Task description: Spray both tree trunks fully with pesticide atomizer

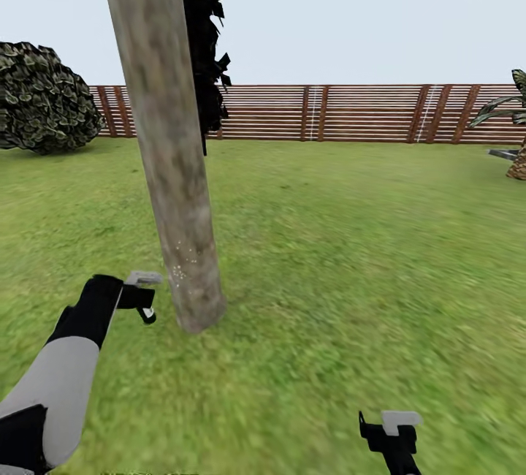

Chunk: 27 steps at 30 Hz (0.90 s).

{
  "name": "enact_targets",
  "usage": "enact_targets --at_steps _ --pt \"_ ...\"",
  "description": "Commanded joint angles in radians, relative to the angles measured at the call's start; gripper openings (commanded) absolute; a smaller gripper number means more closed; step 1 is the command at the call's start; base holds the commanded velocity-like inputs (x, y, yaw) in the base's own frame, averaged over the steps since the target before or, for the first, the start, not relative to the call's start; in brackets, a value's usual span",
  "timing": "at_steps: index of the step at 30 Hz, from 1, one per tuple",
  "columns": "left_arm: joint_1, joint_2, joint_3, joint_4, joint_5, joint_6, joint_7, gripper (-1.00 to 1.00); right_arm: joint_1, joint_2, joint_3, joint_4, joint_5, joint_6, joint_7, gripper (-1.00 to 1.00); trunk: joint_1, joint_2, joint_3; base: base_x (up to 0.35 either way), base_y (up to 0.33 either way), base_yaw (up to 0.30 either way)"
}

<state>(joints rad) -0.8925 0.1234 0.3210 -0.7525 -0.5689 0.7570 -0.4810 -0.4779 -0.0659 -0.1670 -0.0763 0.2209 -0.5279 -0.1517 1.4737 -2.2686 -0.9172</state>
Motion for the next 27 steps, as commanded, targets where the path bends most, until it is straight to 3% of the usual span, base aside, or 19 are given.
enact_targets --at_steps 1,2,5,8,18,27 --pt "-0.002 -0.001 0.004 -0.001 -0.012 0.006 -0.013 -1.0 -0.001 0.001 -0.006 0.001 0.011 -0.003 -0.004 1.0 0.0 0.0 -0.001 0.0 0.0 0.217" --pt "-0.002 -0.001 0.001 -0.001 -0.012 0.019 -0.016 -1.0 -0.001 0.001 -0.006 0.001 0.011 -0.003 -0.005 1.0 0.0 0.0 -0.001 0.0 0.0 0.247" --pt "0.007 0.003 -0.08 -0.003 -0.01 0.078 -0.019 -1.0 -0.001 0.001 -0.006 0.001 0.01 -0.003 -0.005 1.0 0.0 0.0 -0.001 0.0 0.0 0.215" --pt "0.01 0.0 -0.112 -0.009 -0.007 0.09 -0.019 -1.0 -0.001 -0.001 -0.006 0.001 0.01 -0.003 -0.005 1.0 0.0 0.0 -0.001 0.103 -0.072 0.054" --pt "0.01 -0.001 -0.114 -0.011 -0.008 0.091 -0.018 -1.0 -0.001 -0.003 -0.006 0.001 0.009 -0.003 -0.006 1.0 0.0 0.0 -0.001 0.224 -0.175 0.002" --pt "0.01 0.001 -0.113 -0.013 -0.007 0.091 -0.018 -1.0 -0.001 -0.002 -0.006 0.001 0.01 -0.003 -0.006 1.0 0.0 0.0 -0.001 -0.034 -0.27 0.0"
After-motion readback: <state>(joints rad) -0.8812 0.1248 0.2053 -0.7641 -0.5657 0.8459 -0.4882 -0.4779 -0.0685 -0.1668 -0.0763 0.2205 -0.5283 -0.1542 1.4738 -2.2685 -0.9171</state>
